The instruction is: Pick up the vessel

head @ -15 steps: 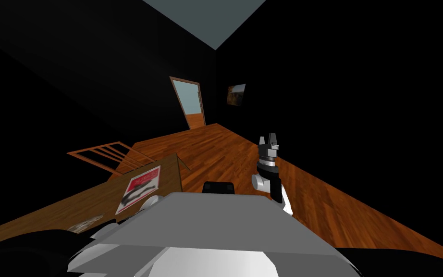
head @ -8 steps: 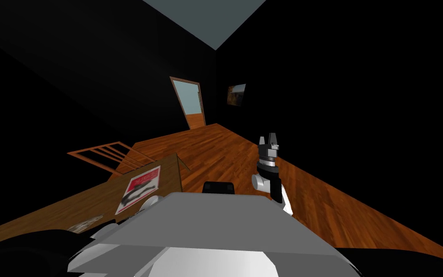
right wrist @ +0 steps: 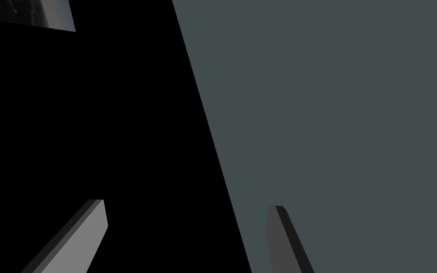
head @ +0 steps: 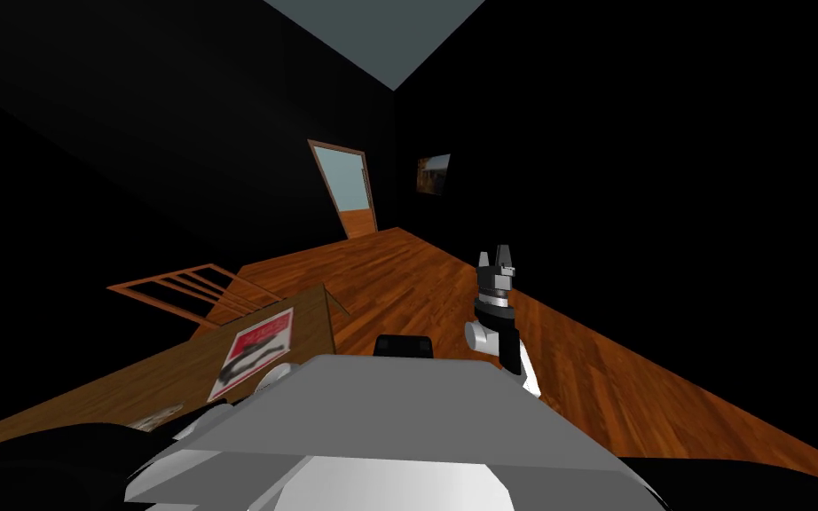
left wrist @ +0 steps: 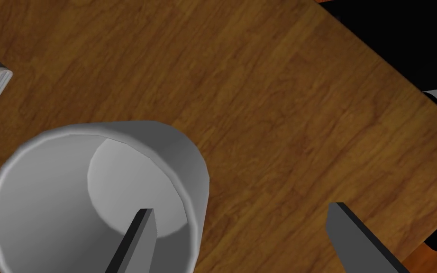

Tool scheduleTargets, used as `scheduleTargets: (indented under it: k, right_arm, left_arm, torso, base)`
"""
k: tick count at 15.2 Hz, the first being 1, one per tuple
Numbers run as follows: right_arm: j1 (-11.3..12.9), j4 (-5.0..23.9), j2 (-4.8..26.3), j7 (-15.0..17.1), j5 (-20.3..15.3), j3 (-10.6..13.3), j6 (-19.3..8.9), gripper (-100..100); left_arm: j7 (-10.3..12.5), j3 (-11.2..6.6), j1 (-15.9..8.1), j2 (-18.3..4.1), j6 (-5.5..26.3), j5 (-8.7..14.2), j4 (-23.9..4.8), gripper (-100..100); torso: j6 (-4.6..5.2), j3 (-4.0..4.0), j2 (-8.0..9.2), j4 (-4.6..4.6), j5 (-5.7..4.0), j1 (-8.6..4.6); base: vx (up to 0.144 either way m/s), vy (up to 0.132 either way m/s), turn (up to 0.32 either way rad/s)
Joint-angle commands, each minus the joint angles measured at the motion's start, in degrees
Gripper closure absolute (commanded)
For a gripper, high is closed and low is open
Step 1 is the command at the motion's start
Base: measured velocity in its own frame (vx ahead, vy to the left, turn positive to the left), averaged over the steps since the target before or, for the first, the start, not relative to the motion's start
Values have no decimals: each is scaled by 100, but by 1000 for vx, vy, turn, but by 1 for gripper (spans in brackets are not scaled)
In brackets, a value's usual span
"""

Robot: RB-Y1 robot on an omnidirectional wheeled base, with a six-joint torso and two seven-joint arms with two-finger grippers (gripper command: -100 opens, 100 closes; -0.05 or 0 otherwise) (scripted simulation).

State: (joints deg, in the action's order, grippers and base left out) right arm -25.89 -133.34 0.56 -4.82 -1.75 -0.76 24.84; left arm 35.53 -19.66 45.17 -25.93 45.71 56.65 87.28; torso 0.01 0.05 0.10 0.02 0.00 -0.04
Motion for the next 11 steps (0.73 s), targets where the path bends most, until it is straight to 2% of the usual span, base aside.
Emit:
scheduleTargets:
  k: [1, 2, 6, 7, 9, 10, 11]
  right_arm:
    - [0, 0, 0, 0, 0, 0, 0, 0]
    - [0, 0, 0, 0, 0, 0, 0, 0]
    - [0, 0, 0, 0, 0, 0, 0, 0]
    - [0, 0, 0, 0, 0, 0, 0, 0]
    - [-1, 0, 0, 0, 0, 0, 0, 0]
    - [-1, 0, 0, 0, 0, 0, 0, 0]
    - [-1, 0, 0, 0, 0, 0, 0, 0]
  left_arm:
    - [0, 0, 0, 0, 0, 0, 0, -100]
    - [-2, 3, -14, 4, -8, -6, -19, 100]
    - [-7, -9, -15, -11, -14, -6, -9, 100]
    - [-1, -36, 168, -68, 54, 91, 195, 100]
    - [8, -65, 308, -118, 103, 157, 368, 100]
    - [10, -74, 355, -135, 119, 179, 426, 100]
    - [12, -59, 278, -114, 100, 139, 334, 100]
  torso:
    - [0, 0, 0, 0, 0, 0]
    - [-1, -1, -2, -1, -1, -1]
    - [-4, -4, -6, -2, 17, -3]
    - [-5, -4, -6, -2, 17, 1]
    - [-14, -6, -9, -3, 15, 3]
    - [-13, -6, -11, -3, 13, 1]
    - [-13, -6, -11, -2, 13, 0]
  base:
    - [-8, 1, -17]
    - [0, 0, 0]
    - [-1, -3, -2]
    - [11, 4, 96]
    - [27, -3, 117]
    - [25, -4, 68]
    - [14, -1, 24]
